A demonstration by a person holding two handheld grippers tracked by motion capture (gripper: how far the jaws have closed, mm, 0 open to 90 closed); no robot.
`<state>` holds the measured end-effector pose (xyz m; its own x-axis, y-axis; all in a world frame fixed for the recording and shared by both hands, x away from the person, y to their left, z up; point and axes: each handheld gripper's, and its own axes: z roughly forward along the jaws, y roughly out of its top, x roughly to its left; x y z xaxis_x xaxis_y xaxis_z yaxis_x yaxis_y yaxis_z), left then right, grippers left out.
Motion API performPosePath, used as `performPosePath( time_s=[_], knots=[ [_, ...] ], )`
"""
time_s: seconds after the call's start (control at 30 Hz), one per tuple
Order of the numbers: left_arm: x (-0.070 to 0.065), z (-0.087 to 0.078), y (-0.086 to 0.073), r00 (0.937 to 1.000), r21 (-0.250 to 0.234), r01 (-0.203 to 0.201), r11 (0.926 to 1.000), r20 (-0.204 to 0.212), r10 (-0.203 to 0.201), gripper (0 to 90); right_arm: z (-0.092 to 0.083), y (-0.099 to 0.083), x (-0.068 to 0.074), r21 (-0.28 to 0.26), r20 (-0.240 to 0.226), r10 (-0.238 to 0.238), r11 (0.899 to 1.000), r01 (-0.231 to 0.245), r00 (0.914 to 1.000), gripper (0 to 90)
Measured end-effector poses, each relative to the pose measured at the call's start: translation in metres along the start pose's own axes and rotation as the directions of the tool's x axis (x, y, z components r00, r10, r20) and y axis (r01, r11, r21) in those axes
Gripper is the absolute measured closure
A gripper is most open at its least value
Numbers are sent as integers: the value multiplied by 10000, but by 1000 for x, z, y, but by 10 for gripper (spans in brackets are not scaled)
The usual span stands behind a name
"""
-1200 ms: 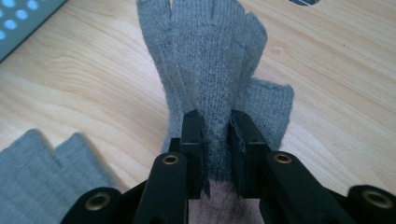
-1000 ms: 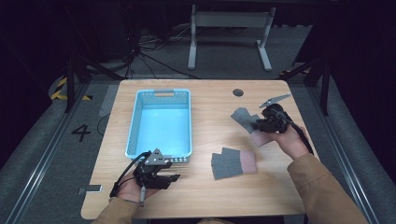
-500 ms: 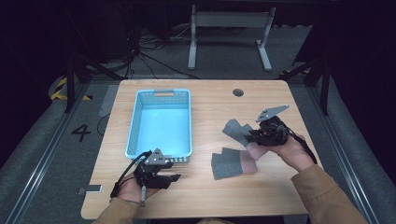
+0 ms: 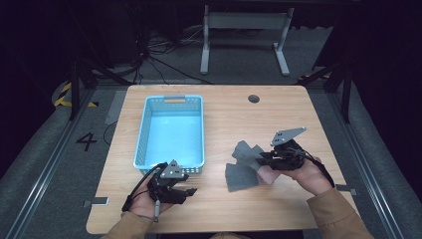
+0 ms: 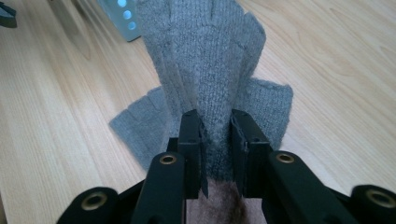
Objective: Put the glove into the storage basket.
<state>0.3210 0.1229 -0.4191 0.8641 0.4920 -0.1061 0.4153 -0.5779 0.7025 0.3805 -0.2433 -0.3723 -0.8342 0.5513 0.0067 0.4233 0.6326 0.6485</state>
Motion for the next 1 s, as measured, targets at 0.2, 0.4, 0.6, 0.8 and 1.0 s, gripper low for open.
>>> performPosePath(
  time_s=[0.2,0.4,0.6,0.8,1.0],
  knots=[
    [-5,1,7,9997,-337,91,9994,245,-83,470,5,-2,7,188,-68,-189,9996,190,9998,756],
    [-6,4,11,9988,-435,208,9988,444,-189,453,12,-6,12,389,-161,-369,9985,375,9992,755],
    [-11,8,17,9983,-452,2,9990,580,24,488,21,-11,16,712,-331,-479,9962,502,9983,752],
    [-17,16,22,9986,-359,0,9994,530,19,550,30,-15,21,1051,-316,-731,9916,760,9968,750],
    [-16,29,25,9966,-34,-291,9996,769,292,554,34,-17,22,1219,-268,-853,9886,880,9960,746]
  ],
)
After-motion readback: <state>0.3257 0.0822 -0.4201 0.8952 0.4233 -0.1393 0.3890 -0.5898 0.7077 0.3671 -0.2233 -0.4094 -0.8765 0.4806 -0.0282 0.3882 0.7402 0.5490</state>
